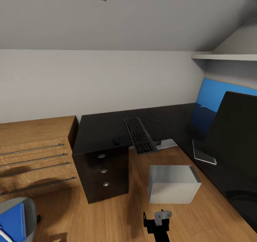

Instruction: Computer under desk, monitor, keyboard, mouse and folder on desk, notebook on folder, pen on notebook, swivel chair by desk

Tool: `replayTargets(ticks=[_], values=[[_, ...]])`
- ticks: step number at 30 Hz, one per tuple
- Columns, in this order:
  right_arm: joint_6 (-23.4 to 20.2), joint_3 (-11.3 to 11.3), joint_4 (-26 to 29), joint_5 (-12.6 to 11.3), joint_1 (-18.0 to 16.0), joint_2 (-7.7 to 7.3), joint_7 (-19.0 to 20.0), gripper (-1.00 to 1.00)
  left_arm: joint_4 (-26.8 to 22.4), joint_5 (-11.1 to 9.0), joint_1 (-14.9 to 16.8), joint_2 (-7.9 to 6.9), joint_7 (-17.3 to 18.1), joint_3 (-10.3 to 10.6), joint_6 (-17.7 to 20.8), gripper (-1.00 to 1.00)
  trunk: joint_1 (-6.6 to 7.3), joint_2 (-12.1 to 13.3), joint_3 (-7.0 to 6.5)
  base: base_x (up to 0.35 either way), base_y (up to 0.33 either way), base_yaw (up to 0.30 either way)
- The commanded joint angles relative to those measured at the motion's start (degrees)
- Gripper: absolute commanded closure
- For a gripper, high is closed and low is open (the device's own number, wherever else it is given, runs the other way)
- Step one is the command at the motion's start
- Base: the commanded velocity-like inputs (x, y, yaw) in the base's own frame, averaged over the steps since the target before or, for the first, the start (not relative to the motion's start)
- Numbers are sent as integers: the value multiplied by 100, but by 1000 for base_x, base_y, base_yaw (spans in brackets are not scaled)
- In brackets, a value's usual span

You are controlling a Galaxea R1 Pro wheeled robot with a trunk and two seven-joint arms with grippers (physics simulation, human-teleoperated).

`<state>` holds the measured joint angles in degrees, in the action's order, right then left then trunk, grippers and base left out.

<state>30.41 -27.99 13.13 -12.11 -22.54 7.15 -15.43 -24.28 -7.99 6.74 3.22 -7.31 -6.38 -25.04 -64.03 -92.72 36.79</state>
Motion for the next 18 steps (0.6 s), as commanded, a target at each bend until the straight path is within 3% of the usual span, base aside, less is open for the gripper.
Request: replayTargets(ticks=[1,8,18], values=[[18,-50,-4,-47,-5,3,-31,-100,2,-35,3,3,2,3,-18,-100,23,39,-13,0,0,4],[11,-40,-4,-78,-5,-1,-30,-100,140,-36,3,11,2,3,-10,-100,177,320,-138,0,0,2],[5,-20,2,-77,-5,-20,-34,-100,186,-57,3,11,-14,-11,-9,-100,397,721,-279,0,0,104]])
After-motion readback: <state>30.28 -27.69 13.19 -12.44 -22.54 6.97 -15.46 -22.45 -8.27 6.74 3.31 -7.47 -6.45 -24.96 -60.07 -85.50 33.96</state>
